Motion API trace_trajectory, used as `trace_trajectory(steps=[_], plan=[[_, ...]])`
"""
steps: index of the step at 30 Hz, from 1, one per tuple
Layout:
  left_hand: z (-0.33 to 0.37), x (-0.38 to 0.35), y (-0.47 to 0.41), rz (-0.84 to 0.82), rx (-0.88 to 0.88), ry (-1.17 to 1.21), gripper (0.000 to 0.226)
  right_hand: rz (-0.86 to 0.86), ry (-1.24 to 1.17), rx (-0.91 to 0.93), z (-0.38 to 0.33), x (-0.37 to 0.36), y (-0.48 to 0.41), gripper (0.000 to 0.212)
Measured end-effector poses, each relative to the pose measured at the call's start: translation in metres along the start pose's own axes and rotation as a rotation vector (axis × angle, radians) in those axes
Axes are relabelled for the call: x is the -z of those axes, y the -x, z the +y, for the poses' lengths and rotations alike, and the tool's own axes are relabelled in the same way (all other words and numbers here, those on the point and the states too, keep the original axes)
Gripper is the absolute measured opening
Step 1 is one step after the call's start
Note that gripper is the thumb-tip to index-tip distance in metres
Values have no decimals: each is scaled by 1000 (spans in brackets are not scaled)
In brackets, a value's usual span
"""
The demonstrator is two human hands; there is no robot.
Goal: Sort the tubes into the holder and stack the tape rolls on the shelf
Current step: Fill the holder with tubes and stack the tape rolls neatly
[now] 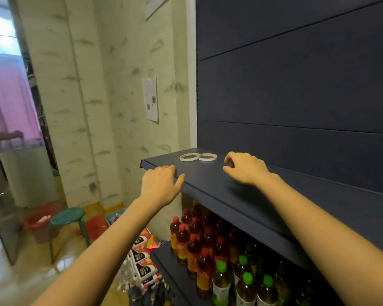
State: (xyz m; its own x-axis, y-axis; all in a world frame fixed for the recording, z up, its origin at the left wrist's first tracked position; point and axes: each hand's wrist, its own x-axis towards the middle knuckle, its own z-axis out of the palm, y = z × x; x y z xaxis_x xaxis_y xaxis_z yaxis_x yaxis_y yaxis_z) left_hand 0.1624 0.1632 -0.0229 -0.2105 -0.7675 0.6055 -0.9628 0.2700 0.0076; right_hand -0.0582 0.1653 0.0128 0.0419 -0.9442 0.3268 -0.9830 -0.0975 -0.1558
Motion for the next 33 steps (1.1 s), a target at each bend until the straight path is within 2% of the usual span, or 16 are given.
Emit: trace_trajectory(steps=[7,16,20,24,27,30,33], plan=[[-29,-62,-89,-73,121,19,42,-42,62,-77,19,-26,-92,31],[-69,-138,-169,-250,129,78,42,-60,159,-146,26,-71,-164,28],[-84,-173,-216,-355,117,98,51,-28,242,-208,29,-84,-188,29],[-90,-209,-260,-531,39,109,63,-29,317,-316,27,-93,-208,30],[-95,-230,-287,-635,-96,70,52,-31,329,-403,20,-100,-223,31],[-101,-245,-307,-615,-211,75,40,-39,332,-481,13,-109,-238,35],[-111,-256,-322,-542,-265,148,40,-52,309,-589,6,-124,-255,44]])
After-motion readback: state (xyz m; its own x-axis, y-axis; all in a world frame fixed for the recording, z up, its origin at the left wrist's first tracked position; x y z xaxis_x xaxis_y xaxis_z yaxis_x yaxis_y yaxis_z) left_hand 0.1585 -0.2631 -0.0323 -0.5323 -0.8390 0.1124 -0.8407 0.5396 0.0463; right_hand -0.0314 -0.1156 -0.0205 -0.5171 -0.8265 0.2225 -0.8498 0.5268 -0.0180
